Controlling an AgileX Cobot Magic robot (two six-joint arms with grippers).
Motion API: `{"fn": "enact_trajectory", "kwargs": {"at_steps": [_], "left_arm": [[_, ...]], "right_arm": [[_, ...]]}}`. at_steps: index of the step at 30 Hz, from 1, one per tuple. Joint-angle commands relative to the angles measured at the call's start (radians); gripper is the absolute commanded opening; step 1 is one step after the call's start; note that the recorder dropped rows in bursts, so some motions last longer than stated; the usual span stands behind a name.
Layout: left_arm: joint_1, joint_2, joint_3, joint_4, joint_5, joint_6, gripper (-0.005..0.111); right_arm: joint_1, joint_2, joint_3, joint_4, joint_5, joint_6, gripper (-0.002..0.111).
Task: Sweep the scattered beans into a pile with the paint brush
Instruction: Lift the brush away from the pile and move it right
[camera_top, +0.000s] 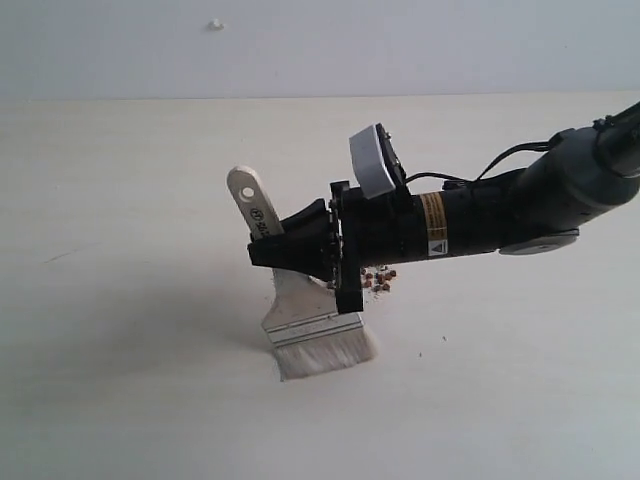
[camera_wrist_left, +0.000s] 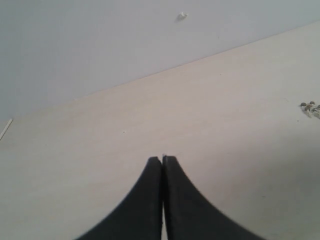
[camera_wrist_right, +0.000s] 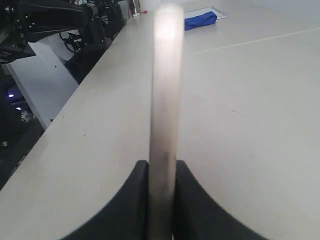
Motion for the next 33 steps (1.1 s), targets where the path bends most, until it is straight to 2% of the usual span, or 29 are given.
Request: {"fn": "enact_trajectory", "kwargs": {"at_steps": [1,6,11,14,19,26,29,33], "left_arm": [[0.001,-0.003,0.0,-0.003,-0.005,-0.002,0.0],[0.001,-0.003,0.0,-0.003,-0.005,-0.002,0.0],[0.001,-0.003,0.0,-0.003,-0.005,-0.002,0.0],[0.001,-0.003,0.0,-0.003,-0.005,-0.002,0.0],[0.001,-0.003,0.0,-0.003,-0.005,-0.002,0.0],[0.001,-0.003,0.0,-0.003,-0.005,-0.002,0.0],[0.001,-0.003,0.0,-0.003,-0.005,-0.002,0.0],[0.001,-0.003,0.0,-0.003,-0.005,-0.002,0.0]], "right_arm": [[-0.006,0.047,-0.074,-0.013,0.054,-0.01,0.0],[-0.006,0.051,-0.16,-0.02,0.054,0.051,0.0],[-0.006,0.021,-0.209,-0.086,0.054,0.199,0.0],[-0.006,-0.061,-0.209,-0.142,0.054,0.252,0.0],[-0.006,-0.225,-0.209,-0.122,0.073,0.303,0.0],[0.064,-0.39,-0.207,-0.077,0.775,0.358,0.0],[0.121,-0.414,-0.207,0.105,1.099,0.286,0.0],[0.129,-0.405,-0.207,0.32,1.246,0.135,0.0]]}}
